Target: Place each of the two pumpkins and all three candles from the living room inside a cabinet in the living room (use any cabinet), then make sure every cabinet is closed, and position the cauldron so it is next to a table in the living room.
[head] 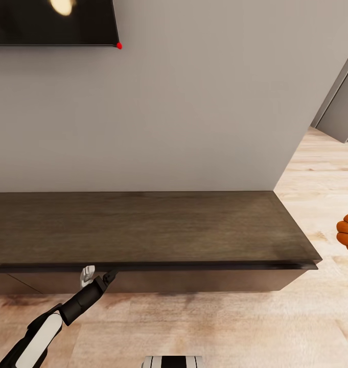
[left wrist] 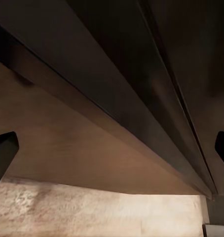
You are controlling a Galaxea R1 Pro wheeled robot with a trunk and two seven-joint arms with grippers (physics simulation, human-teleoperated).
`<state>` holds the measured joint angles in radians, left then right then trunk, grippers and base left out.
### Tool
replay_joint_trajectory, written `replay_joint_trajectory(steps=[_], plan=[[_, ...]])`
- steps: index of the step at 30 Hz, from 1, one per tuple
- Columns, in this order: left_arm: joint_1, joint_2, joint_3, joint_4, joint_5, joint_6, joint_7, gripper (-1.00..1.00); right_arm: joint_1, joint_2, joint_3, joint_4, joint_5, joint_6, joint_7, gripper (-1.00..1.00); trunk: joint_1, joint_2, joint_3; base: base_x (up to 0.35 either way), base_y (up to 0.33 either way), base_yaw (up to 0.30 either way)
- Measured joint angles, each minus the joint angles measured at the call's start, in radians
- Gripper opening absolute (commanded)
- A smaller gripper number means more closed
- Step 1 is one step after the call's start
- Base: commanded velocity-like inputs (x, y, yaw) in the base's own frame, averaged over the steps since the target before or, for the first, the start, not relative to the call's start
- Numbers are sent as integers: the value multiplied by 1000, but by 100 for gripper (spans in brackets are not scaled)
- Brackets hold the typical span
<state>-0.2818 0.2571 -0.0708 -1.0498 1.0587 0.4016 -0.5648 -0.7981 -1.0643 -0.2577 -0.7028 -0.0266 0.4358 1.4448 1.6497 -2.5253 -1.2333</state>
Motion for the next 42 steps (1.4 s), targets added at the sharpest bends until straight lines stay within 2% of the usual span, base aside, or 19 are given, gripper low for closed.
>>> replay_joint_trajectory(steps=[26,27,30,32,42], plan=[[0,0,0,0,0,0,-1,100,0,0,0,0,0,0,0,-100,0,0,0,17,0,0],[0,0,0,0,0,0,-1,-100,0,0,0,0,0,0,0,-100,0,0,0,0,0,0],[0,0,0,0,0,0,-1,-100,0,0,0,0,0,0,0,-100,0,0,0,0,0,0],[0,0,-1,-1,16,9,-6,-100,0,0,0,0,0,0,0,-100,0,0,0,0,0,0],[0,0,0,1,-5,-1,3,-100,0,0,0,0,0,0,0,-100,0,0,0,0,0,0]])
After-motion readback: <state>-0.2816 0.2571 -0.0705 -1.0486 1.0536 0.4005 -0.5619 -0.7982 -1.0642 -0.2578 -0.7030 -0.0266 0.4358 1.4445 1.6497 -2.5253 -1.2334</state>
